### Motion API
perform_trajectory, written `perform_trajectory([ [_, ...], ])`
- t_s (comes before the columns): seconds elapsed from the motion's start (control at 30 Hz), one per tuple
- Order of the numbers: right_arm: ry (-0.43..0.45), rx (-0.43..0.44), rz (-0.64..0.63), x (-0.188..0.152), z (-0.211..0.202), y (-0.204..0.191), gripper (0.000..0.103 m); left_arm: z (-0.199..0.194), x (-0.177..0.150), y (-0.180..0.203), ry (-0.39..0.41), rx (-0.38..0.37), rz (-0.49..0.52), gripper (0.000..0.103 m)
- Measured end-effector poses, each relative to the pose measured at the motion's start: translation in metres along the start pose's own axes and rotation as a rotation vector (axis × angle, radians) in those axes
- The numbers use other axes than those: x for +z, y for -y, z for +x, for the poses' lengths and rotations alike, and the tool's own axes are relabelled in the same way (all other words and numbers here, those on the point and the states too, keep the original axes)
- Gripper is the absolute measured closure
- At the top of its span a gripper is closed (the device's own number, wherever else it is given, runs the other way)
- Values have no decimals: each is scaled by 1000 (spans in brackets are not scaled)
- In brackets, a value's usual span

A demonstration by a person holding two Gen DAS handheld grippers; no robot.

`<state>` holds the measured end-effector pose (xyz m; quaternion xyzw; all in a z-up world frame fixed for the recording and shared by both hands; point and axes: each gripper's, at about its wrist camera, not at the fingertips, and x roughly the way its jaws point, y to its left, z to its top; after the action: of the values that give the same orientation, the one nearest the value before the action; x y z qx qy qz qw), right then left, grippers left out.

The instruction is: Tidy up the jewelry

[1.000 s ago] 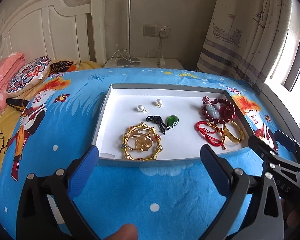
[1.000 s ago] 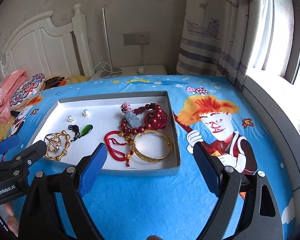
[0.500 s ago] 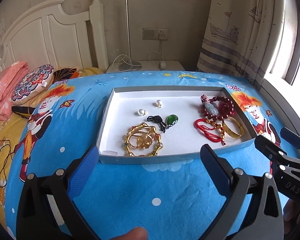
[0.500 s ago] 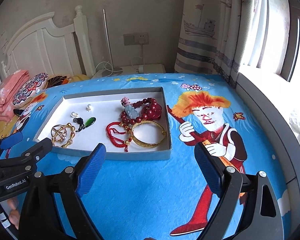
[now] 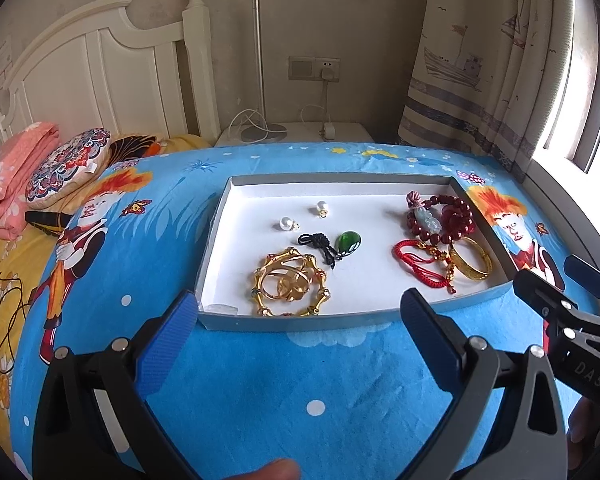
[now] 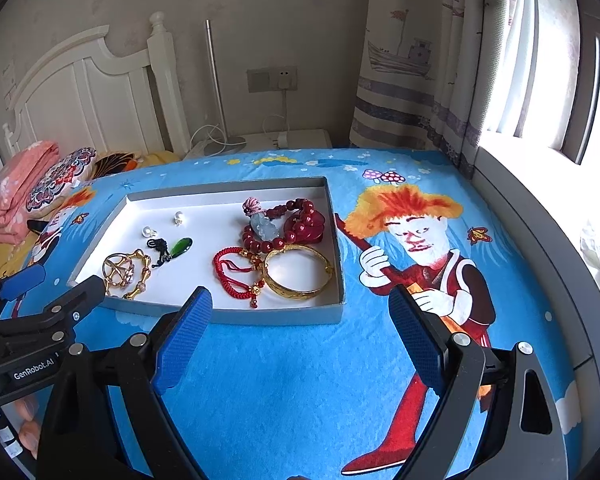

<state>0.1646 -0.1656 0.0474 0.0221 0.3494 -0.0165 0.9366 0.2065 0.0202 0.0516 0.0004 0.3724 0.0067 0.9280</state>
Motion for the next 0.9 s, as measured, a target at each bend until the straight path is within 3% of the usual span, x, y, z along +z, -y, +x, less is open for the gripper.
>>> perform_trajectory([
  [0.9,2,-10,-8,0,1,-2,19,-1,-1,-1,6,16,0,5],
])
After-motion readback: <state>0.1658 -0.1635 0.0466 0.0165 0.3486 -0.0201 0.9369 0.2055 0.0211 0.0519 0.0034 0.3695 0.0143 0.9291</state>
